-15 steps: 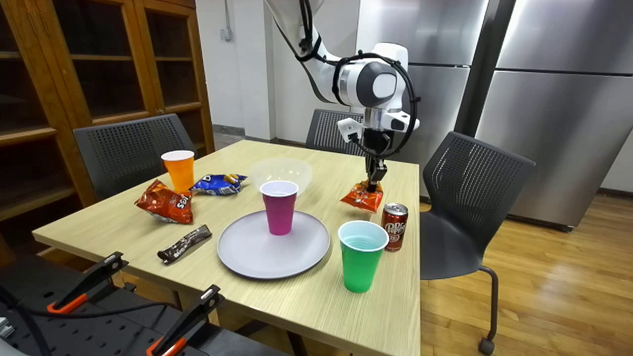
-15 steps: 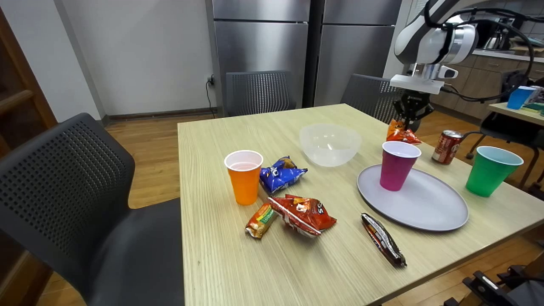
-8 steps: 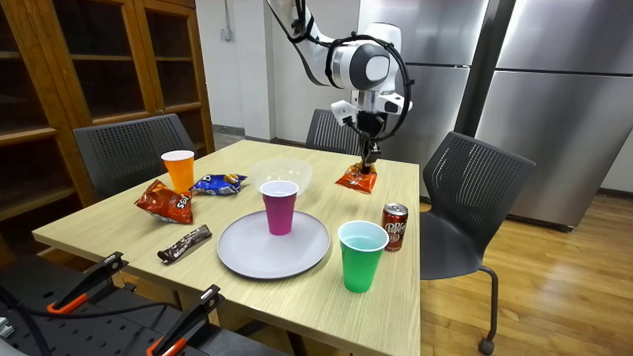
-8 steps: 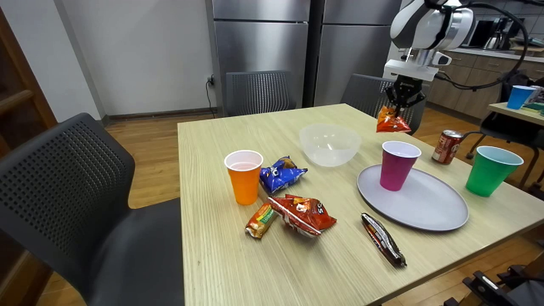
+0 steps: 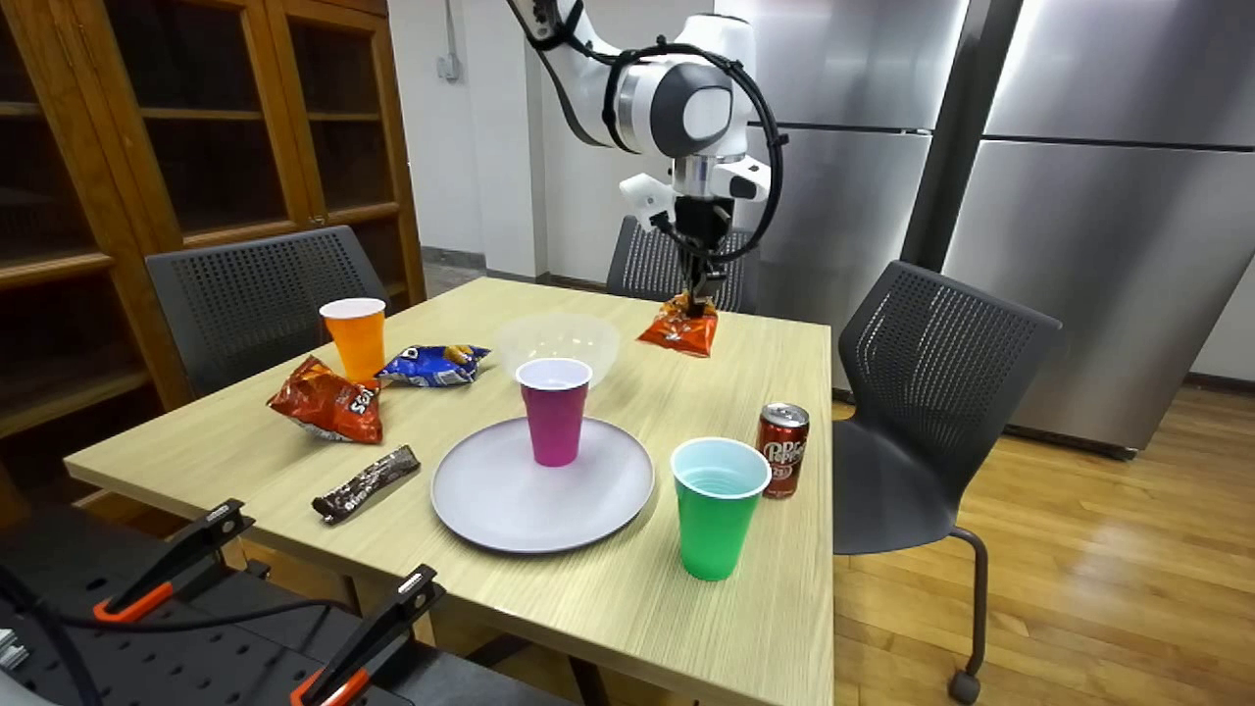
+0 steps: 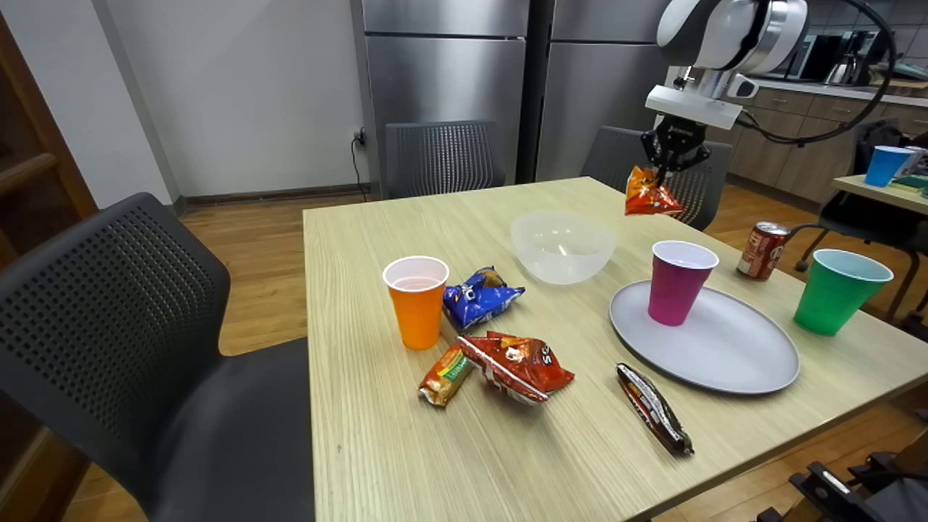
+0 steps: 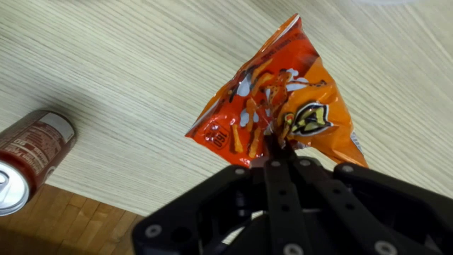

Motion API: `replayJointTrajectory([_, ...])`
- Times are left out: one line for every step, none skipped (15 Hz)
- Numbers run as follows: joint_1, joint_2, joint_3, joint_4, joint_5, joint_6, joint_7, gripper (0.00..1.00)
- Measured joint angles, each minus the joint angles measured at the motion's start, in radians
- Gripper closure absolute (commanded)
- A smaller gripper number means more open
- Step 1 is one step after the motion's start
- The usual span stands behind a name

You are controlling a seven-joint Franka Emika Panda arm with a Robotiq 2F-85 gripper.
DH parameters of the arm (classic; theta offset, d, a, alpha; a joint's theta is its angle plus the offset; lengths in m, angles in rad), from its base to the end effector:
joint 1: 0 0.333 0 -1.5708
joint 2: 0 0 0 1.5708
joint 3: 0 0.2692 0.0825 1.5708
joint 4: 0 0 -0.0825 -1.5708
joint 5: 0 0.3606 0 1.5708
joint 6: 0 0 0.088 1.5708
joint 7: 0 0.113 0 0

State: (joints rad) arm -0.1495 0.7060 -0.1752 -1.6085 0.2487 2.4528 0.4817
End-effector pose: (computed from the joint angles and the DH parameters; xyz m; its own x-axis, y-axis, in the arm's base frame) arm 0.6323 -0.1981 0.2069 0.5841 -0.8057 0.0984 -0.7948 -0.5923 -0.1323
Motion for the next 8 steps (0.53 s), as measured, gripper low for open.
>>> replayJointTrajectory([0.005,-0.019,0.008,-0.029,0.000,0.019,-0.011,1.00])
replayJointTrajectory([0.009,-0.038,0.015,-0.060,0.000,0.037,-0.022,1.00])
replayJointTrajectory([0.013,-0.057,0.023,-0.091,0.000,0.056,-0.033,1.00])
replayJointTrajectory([0.017,-0.077,0.031,-0.121,0.000,0.074,-0.044,1.00])
replayJointTrajectory([0.021,-0.097,0.039,-0.151,0.000,0.092,-0.056,1.00])
replayJointTrajectory([0.025,-0.116,0.047,-0.180,0.001,0.108,-0.067,1.00])
replayJointTrajectory([0.029,-0.134,0.054,-0.208,0.001,0.124,-0.078,1.00])
replayJointTrajectory([0.033,-0.152,0.062,-0.235,0.001,0.140,-0.089,1.00])
